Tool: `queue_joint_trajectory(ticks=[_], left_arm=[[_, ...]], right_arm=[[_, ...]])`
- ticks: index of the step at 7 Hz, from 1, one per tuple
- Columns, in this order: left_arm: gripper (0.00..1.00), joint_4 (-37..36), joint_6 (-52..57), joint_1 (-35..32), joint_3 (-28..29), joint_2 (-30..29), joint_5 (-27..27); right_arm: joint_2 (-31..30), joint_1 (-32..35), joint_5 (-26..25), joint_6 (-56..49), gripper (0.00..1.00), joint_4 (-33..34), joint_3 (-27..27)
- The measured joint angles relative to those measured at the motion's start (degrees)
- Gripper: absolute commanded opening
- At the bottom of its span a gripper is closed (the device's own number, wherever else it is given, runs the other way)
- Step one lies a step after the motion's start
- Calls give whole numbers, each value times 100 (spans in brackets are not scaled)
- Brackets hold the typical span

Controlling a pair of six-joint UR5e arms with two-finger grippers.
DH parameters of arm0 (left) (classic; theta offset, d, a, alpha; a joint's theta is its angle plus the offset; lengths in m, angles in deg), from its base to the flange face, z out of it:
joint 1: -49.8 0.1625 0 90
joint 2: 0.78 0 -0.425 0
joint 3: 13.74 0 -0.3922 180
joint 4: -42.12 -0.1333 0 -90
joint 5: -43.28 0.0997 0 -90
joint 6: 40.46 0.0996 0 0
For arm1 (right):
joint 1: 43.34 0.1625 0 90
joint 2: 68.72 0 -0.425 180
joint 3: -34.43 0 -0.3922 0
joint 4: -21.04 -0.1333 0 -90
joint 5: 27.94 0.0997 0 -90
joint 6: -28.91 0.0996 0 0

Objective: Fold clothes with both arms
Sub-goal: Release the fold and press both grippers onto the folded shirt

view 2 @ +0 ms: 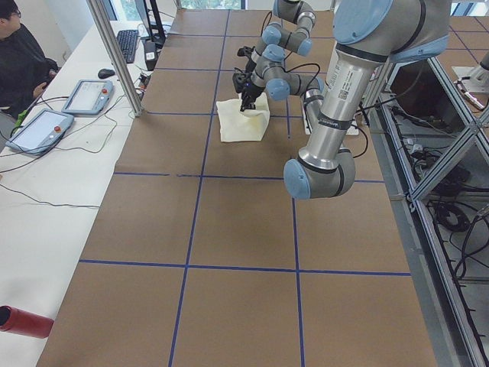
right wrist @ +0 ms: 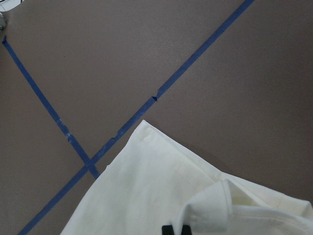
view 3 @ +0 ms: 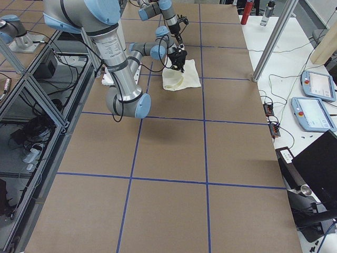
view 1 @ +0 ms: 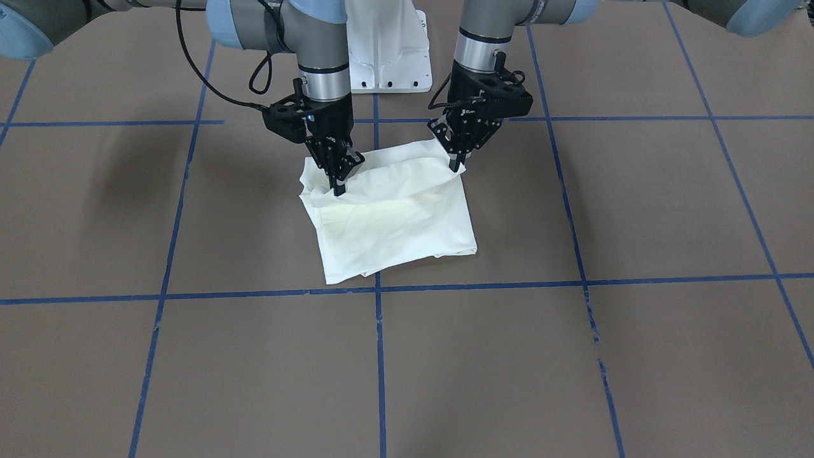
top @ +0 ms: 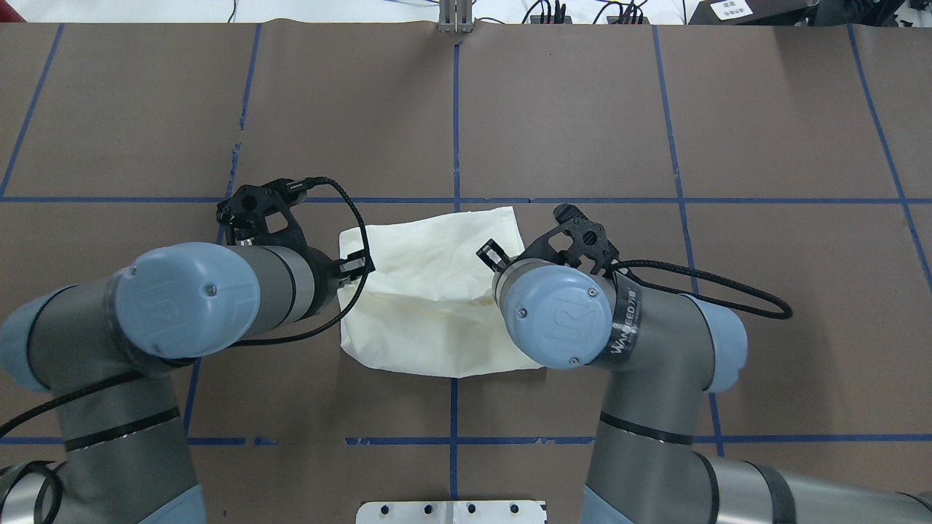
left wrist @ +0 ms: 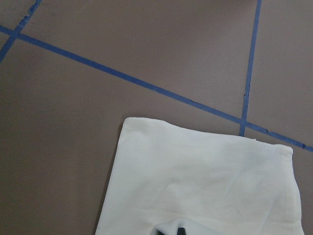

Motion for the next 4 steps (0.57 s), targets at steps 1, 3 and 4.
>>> queue_joint_trajectory(ticks=[1,3,4], left_arm=[[0,150,108,-108,319,-100,0],[0,287,376,-335,802,-276,0],[0,363,457,-397,975,-305,0]], right_arm=[[88,73,2,-80,0,-120,275],[304,243,58,-177,0,-202,736],[387,311,112,-212,0,-289,956]])
